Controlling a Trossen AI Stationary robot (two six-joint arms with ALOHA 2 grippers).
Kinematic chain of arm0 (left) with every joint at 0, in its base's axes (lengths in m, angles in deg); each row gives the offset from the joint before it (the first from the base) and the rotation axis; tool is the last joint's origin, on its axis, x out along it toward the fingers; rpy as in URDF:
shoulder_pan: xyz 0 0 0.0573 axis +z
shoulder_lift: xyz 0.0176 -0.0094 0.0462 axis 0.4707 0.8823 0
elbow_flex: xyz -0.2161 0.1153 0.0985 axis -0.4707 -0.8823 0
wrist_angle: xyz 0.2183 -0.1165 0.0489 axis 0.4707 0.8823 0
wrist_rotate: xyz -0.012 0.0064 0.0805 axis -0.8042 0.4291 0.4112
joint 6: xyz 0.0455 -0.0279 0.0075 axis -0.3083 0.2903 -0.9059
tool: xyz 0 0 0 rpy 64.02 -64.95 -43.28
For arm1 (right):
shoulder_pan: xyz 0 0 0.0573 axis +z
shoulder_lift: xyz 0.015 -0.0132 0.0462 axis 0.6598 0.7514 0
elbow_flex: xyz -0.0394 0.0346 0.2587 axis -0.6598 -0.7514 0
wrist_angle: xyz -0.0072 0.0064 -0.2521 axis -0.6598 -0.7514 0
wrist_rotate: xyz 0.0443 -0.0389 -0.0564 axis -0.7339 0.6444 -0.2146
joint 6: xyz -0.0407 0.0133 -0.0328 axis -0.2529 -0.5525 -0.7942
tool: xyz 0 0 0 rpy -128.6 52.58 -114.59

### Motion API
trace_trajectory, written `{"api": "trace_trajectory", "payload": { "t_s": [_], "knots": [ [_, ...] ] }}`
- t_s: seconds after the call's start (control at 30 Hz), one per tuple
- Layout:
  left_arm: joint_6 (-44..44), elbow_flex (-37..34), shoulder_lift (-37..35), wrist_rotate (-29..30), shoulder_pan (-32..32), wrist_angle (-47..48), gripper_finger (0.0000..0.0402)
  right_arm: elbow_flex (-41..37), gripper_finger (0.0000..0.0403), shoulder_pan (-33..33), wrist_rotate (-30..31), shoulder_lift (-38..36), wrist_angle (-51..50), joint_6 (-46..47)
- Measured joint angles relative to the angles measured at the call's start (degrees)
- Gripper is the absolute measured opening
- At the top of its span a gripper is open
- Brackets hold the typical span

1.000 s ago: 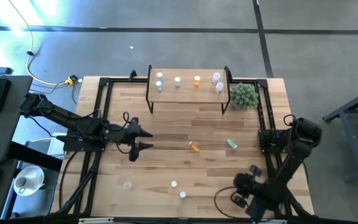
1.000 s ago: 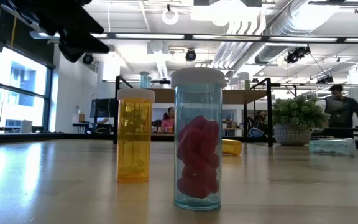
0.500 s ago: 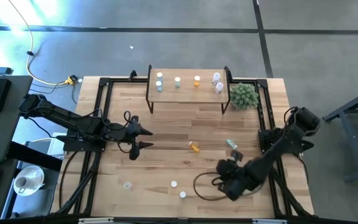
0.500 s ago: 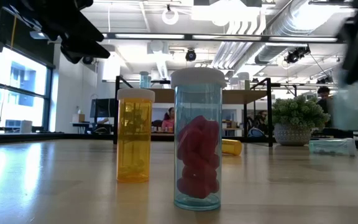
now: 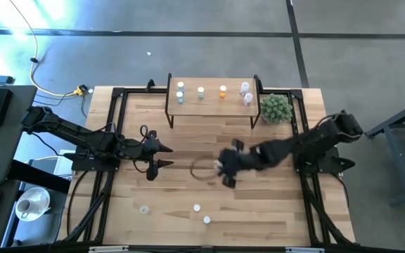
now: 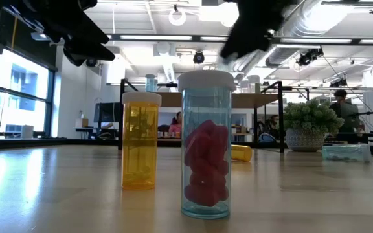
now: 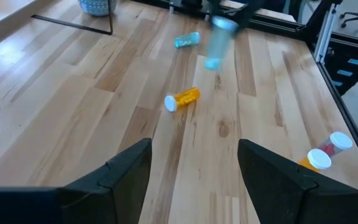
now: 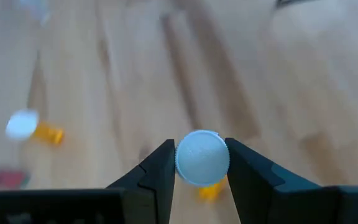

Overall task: Pick and place medicine bottles onto shelf by color
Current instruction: Put the bottom light blue pill bottle on the shelf aligned with the other light blue pill bottle

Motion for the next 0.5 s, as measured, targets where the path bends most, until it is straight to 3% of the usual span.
{"api": "trace_trajectory", "payload": {
  "t_s": [0.27, 0.5],
  "knots": [
    [0.1, 0.0, 0.0, -0.1, 0.0, 0.1, 0.0227, 8.3, 0.0117, -11.6, -0.2, 0.0, -0.3, -9.9],
    [0.1, 0.0, 0.0, -0.2, 0.0, 0.1, 0.0227, 17.7, 0.0117, -22.8, -0.2, 0.0, -2.3, -11.8]
  ]
}}
